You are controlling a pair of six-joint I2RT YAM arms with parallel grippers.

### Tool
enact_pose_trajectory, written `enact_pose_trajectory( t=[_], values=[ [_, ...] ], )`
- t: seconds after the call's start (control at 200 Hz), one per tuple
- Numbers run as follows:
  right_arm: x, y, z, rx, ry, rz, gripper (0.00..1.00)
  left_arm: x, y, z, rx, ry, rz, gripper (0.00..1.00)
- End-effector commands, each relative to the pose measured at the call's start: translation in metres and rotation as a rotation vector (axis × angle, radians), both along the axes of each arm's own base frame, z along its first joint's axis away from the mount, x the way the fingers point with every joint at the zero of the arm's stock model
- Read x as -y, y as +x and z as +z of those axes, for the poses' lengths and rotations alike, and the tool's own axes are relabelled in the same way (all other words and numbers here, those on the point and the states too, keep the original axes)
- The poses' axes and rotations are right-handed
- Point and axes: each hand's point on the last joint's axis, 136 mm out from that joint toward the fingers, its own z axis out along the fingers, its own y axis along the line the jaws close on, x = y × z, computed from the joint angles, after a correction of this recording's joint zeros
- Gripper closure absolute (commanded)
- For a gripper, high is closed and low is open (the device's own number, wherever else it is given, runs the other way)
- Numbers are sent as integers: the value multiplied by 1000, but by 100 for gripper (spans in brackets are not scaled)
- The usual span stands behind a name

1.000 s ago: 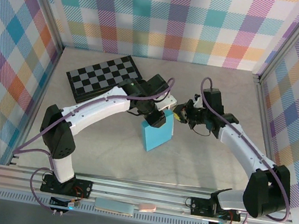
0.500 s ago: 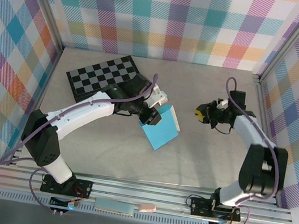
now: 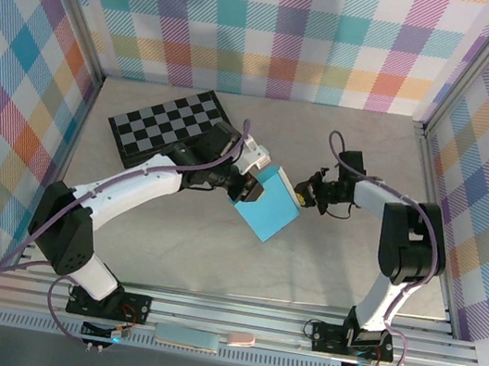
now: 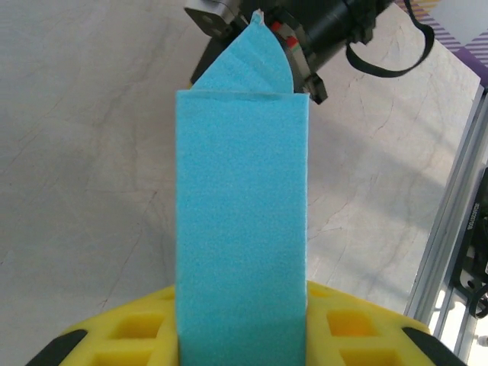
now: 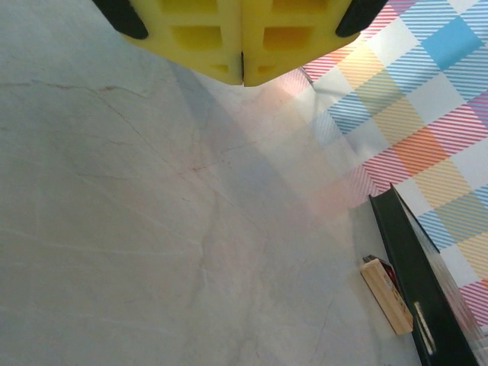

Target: Fold the paper box

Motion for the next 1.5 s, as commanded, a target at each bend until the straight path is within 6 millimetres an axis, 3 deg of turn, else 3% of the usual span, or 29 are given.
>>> enact_pose_trajectory(
  t=[0.0, 0.135, 0.345, 0.415, 0.62, 0.8, 0.9, 0.98, 1.035, 1.13, 1.275, 1.38, 1.495],
  values=[
    [4, -28, 5, -16, -17, 10, 95, -18, 11, -26, -12, 58, 114, 100],
    [8, -43, 9, -13, -47, -25, 96, -22, 17, -30, -8, 13, 201, 100],
    [-4, -64, 9, -15, -107, -32, 96, -19, 27, -18, 51, -108, 278, 98],
    [0, -67, 3, -23, -134, -41, 95, -17, 25, -16, 56, -134, 263, 96],
    [32, -36, 11, 3, -147, -80, 94, -17, 14, -25, 47, -103, 195, 95],
    [36, -18, 23, 0, -111, -53, 90, -17, 10, -24, 81, -110, 158, 95],
    [55, -13, 41, 3, -157, -115, 79, -17, 8, -20, 139, -128, 130, 94],
    [83, -14, 61, -27, -236, -216, 59, -21, 13, -15, 228, -142, 140, 94],
    [89, -11, 79, -14, -206, -269, 48, -22, 17, -14, 271, -145, 144, 94],
    [79, -4, 103, -23, -74, -328, 33, -18, 23, -16, 300, -143, 133, 93],
    [60, 21, 126, -84, 183, -441, 21, -14, 35, -19, 382, -176, 142, 92],
    [59, 36, 133, -107, 234, -492, 13, -10, 40, -24, 451, -220, 137, 93],
    [55, 51, 127, -156, 262, -497, 11, -5, 45, -36, 448, -221, 130, 93]
  ],
)
